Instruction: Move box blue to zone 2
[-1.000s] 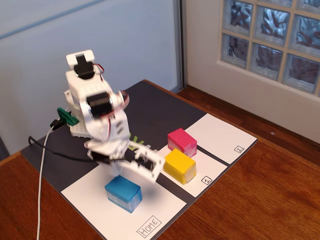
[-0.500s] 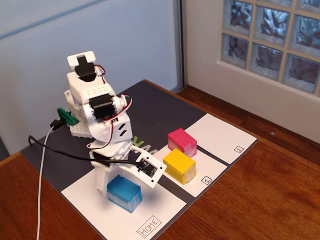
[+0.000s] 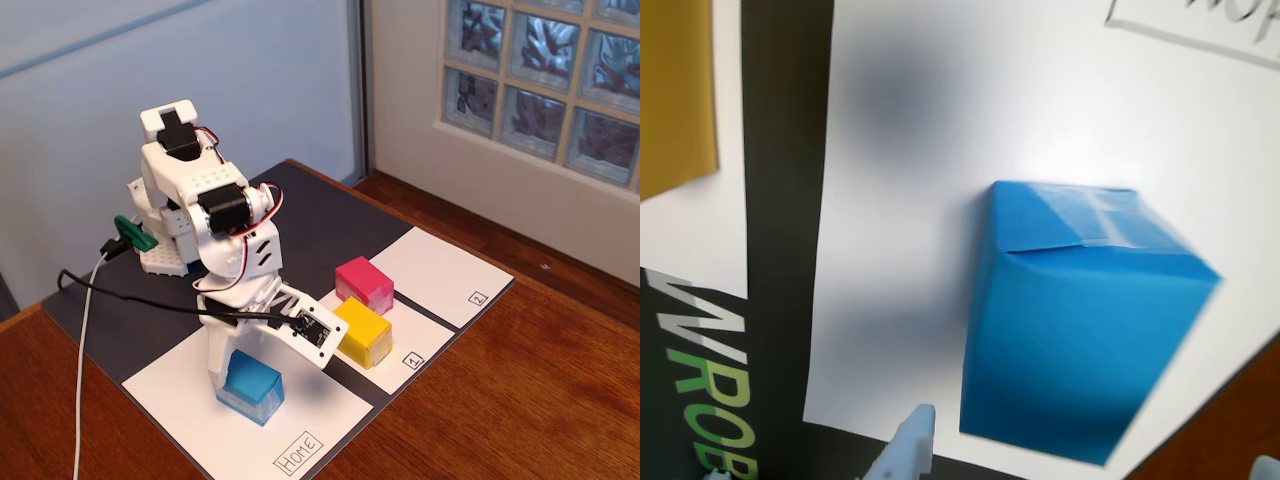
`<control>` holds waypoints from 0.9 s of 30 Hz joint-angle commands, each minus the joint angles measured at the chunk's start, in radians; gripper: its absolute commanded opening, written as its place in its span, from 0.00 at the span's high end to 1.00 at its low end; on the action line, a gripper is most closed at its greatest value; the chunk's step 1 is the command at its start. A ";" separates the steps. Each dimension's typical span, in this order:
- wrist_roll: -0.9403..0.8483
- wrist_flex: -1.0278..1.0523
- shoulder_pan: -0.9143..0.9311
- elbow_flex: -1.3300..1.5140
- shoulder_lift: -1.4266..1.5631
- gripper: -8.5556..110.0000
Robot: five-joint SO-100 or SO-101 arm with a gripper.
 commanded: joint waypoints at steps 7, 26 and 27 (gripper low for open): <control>0.011 -0.163 -0.003 0.186 0.104 0.61; -0.018 -0.330 0.046 0.313 0.048 0.65; -0.018 -0.331 0.046 0.313 0.046 0.68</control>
